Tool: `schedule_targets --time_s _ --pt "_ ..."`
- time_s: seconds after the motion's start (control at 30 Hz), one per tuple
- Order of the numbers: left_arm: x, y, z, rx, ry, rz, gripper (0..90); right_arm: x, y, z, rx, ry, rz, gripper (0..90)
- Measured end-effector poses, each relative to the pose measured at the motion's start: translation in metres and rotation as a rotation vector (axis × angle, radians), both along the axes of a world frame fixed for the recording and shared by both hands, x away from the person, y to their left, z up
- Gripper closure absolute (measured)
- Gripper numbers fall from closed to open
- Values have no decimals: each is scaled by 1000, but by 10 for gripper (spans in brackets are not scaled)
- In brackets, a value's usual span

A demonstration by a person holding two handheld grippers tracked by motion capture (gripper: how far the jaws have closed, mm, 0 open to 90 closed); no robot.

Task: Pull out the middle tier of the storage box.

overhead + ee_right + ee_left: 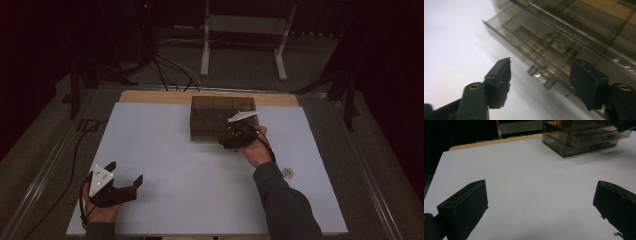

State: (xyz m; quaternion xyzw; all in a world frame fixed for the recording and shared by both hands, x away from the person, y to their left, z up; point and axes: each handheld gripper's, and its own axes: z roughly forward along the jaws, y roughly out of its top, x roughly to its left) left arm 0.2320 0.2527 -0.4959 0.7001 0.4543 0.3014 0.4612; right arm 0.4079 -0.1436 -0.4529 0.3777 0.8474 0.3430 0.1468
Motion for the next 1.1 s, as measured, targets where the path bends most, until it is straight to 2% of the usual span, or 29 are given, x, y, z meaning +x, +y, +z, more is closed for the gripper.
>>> schedule_targets --time_s 0.1,0.27,0.4,0.47,0.53,0.67,0.77,0.93,1.1 --pt "0 0 0 -2 -1 1 6 4 0 -5 -12 37 -1 417" --pt "0 0 0 2 1 -1 6 6 3 -7 -32 49 4 433" --pt "0 0 0 -2 1 3 6 4 6 -4 -59 66 39 497" --pt "0 0 0 0 1 1 6 4 7 -4 -65 68 49 497" --pt "0 0 0 1 0 -1 6 6 7 -5 -57 70 51 458" --pt "0 0 0 0 1 0 6 9 11 -11 -74 73 61 416" --pt "0 0 0 1 1 0 6 12 12 -16 -106 74 57 419" --pt "0 0 0 3 3 -2 6 14 13 -20 -117 77 51 418" --pt "0 0 0 0 2 -1 6 13 15 -22 -145 56 61 476"
